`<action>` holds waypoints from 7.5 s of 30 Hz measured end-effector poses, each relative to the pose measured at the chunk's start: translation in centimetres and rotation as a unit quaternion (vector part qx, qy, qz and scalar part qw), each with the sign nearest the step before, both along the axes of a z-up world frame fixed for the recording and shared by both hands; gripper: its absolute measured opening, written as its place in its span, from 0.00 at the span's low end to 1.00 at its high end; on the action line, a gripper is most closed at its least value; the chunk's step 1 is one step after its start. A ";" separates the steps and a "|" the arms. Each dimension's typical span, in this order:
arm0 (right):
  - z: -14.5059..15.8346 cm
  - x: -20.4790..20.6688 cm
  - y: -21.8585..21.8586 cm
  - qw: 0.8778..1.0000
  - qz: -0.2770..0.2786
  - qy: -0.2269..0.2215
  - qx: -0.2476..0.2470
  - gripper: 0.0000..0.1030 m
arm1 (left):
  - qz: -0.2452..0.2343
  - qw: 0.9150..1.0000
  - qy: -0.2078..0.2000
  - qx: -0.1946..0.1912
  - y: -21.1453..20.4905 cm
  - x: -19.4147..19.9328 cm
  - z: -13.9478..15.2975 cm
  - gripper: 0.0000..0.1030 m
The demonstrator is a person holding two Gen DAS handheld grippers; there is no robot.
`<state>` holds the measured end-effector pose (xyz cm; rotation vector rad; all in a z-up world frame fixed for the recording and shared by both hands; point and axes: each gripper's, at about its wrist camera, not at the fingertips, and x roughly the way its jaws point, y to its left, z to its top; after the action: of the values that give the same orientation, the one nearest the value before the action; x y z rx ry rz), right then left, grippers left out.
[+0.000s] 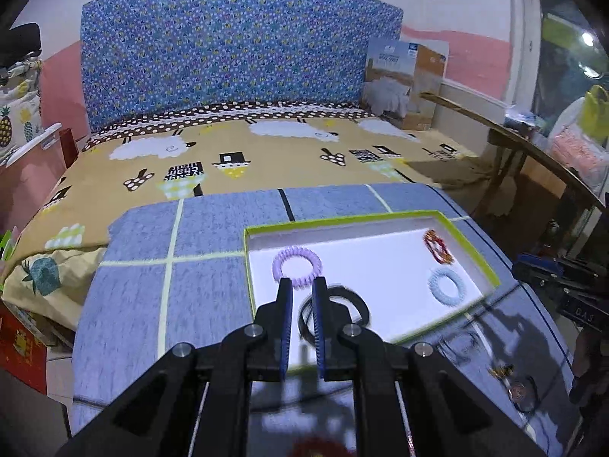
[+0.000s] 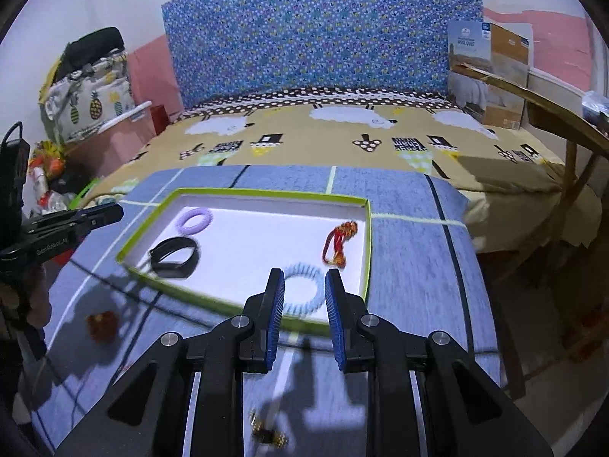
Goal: Organize jewelry
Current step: 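Withdraw both tools from the box toward the remaining jewelry, then grasp the red-and-gold bead bracelet with the left tool while the right tool grasps the black-gold charm, then lift the bead bracelet with the left tool toward the green box, then carry the bracelet and charm into the green box and open both tools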
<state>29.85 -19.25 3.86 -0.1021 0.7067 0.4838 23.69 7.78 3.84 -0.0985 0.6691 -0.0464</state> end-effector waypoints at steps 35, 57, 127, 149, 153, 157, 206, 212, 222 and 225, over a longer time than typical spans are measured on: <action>-3.3 -14.2 -3.8 0.999 0.007 0.027 0.029 0.22 | -0.042 0.999 0.011 -0.017 -3.3 -14.9 -3.4 0.25; -4.4 -12.0 -3.0 0.999 0.007 0.034 0.014 0.25 | 0.000 0.999 0.047 -0.008 -1.5 -11.0 -5.3 0.39; -2.7 -10.1 -0.6 0.999 0.029 0.017 -0.016 0.23 | -0.025 0.999 0.021 -0.016 -2.1 -10.3 -2.8 0.10; 0.2 -5.3 1.5 0.999 0.049 -0.004 -0.003 0.23 | -0.037 0.999 -0.014 0.002 -1.5 -4.0 1.2 0.10; 0.5 -3.3 1.9 0.999 0.052 -0.003 0.000 0.23 | -0.036 0.999 -0.015 0.003 -1.1 -1.6 1.7 0.10; 0.8 -1.3 2.4 0.999 0.053 -0.003 0.003 0.23 | -0.037 0.999 -0.012 0.001 -1.0 0.6 1.8 0.10; -5.5 12.2 4.9 0.994 0.015 0.098 -0.037 0.32 | -0.063 0.994 0.085 0.009 -4.3 13.7 -4.1 0.11; -4.7 11.0 4.3 0.996 0.014 0.088 -0.025 0.36 | -0.064 0.996 0.066 -0.004 -3.6 12.4 -3.3 0.19; -1.8 6.2 2.3 0.998 0.021 0.057 0.004 0.36 | -0.054 0.998 0.024 -0.018 -2.2 7.1 -0.9 0.19; -1.0 4.2 1.5 0.999 0.020 0.045 0.012 0.36 | -0.049 0.998 0.008 -0.023 -2.1 4.7 -0.1 0.19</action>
<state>34.04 -17.70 2.88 -0.0725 0.7878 0.5375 28.44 5.70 3.74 -0.1109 0.6880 -0.1562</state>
